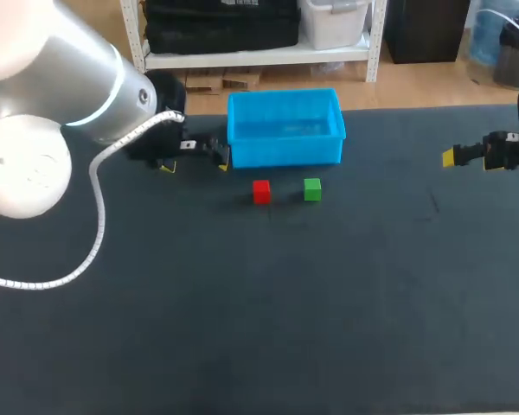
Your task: Use the left arm to pick the red cube and place it into the blue plastic box first, then use the right arm to grasp the green cube and put it into the same blue plastic box after the first action is fully finished.
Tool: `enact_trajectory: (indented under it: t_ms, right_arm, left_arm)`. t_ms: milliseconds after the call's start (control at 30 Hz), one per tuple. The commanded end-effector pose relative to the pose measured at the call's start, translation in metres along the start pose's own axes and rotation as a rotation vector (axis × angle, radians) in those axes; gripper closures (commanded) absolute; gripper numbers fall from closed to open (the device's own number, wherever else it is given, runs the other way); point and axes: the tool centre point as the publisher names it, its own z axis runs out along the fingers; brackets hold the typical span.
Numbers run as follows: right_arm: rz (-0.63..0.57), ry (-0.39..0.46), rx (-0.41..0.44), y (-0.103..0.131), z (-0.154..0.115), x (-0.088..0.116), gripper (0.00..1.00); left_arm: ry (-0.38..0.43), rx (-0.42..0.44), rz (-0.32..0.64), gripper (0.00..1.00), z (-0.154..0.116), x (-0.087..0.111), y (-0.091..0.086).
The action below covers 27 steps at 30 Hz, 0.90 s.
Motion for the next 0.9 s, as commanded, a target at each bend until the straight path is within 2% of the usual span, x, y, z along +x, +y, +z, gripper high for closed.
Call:
enact_trajectory:
  t_ms: [33,100,267,400,633,900]
  right_arm:
    - [0.0,0.001,0.001,0.0,0.0,0.0,0.0]
    - [0.0,0.001,0.001,0.0,0.0,0.0,0.0]
    - [0.0,0.001,0.001,0.0,0.0,0.0,0.0]
    - [0.0,0.001,0.001,0.0,0.0,0.0,0.0]
    - [0.0,0.001,0.001,0.0,0.0,0.0,0.0]
    - [0.0,0.001,0.001,0.0,0.0,0.0,0.0]
  left_arm:
    - [0.061,-0.068,-0.016,0.0,0.009,-0.011,-0.019]
    - [0.105,-0.105,-0.036,0.0,0.016,-0.016,-0.026]
    - [0.143,-0.183,-0.034,0.0,0.031,-0.028,-0.04]
    - [0.208,-0.217,-0.029,0.0,0.045,-0.033,-0.046]
    - [0.275,-0.29,-0.05,0.0,0.06,-0.039,-0.042]
    - [0.293,-0.325,-0.094,0.0,0.074,-0.04,-0.034]
